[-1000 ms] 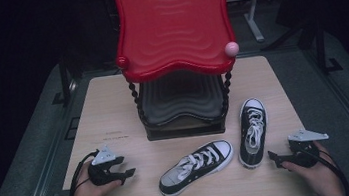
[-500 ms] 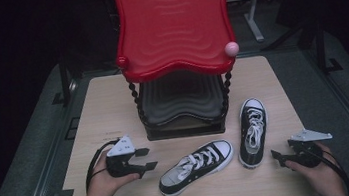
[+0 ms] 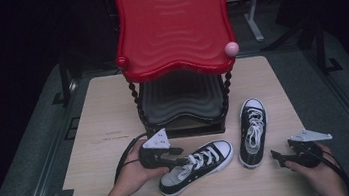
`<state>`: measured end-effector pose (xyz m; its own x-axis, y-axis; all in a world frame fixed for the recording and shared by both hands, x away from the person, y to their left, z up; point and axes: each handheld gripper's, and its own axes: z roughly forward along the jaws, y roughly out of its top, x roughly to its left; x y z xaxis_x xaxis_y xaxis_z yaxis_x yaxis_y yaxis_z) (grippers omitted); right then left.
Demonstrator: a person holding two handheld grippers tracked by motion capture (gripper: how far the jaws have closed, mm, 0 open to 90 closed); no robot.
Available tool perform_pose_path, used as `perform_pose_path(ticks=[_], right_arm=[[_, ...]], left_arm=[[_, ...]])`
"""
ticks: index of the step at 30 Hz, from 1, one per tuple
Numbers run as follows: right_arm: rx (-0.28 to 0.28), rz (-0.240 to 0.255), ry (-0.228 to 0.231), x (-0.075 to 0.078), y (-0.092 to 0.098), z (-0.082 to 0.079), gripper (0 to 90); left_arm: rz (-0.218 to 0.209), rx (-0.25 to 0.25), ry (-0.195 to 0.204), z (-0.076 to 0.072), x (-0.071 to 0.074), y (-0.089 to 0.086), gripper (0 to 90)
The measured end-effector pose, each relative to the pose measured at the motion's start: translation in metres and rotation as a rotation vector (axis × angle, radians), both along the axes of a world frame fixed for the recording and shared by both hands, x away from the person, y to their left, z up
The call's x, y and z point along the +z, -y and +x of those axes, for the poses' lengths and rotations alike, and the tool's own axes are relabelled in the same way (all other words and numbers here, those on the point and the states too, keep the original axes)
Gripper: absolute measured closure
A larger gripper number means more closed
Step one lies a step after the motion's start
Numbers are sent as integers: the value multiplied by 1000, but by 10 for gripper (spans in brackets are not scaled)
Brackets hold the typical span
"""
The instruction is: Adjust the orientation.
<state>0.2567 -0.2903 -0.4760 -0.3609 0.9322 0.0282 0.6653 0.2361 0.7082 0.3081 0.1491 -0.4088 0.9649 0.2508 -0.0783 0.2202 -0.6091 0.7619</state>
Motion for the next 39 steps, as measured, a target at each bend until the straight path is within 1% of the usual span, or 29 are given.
perform_pose_path(ticks=[2, 4, 6, 7, 10, 13, 14, 17, 21, 24, 26, 28, 30, 32, 34, 36, 37, 39], right_arm=[[1, 0, 2, 0, 0, 0, 234], [2, 0, 4, 0, 0, 0, 233], [2, 2, 4, -1, 1, 0, 233], [2, 3, 4, -1, 1, 0, 232], [3, 3, 6, -1, 1, 0, 231], [3, 4, 7, -1, 1, 0, 231], [2, 6, 8, -1, 1, 0, 231], [4, 4, 11, -1, 2, 0, 231], [2, 6, 15, -2, 3, 0, 231], [0, 7, 16, -2, 3, 0, 231], [-2, 7, 16, -2, 3, 0, 231], [-2, 7, 16, -2, 3, 0, 231], [-3, 7, 17, -2, 3, 0, 231], [-4, 7, 17, -2, 3, 0, 231], [-5, 7, 17, -2, 3, -1, 231], [-6, 7, 18, -2, 3, -1, 231], [-5, 7, 18, -2, 3, -1, 231], [-5, 8, 19, -2, 3, -1, 231]], left_arm=[[22, -23, 0, 1, -2, 5, 686], [37, -35, -5, 1, -2, 8, 765], [44, -37, -2, 0, -1, 9, 833], [50, -36, 1, 0, -1, 10, 851], [54, -24, 11, -1, 1, 10, 867], [47, -13, 17, -3, 2, 10, 873], [36, -5, 12, -4, 4, 8, 875], [32, 13, 20, -7, 8, 4, 875], [12, 46, 20, -10, 13, -10, 876], [6, 86, 25, -11, 15, -26, 876], [-1, 111, 20, -12, 16, -38, 876], [-5, 136, 14, -13, 16, -51, 876], [-19, 165, 2, -14, 15, -62, 875], [-25, 185, -3, -16, 13, -72, 876], [-33, 205, -19, -18, 10, -80, 875], [-21, 216, -14, -21, 7, -86, 875], [-8, 218, -10, -22, 6, -88, 875], [-8, 217, -17, -23, 4, -89, 874]])
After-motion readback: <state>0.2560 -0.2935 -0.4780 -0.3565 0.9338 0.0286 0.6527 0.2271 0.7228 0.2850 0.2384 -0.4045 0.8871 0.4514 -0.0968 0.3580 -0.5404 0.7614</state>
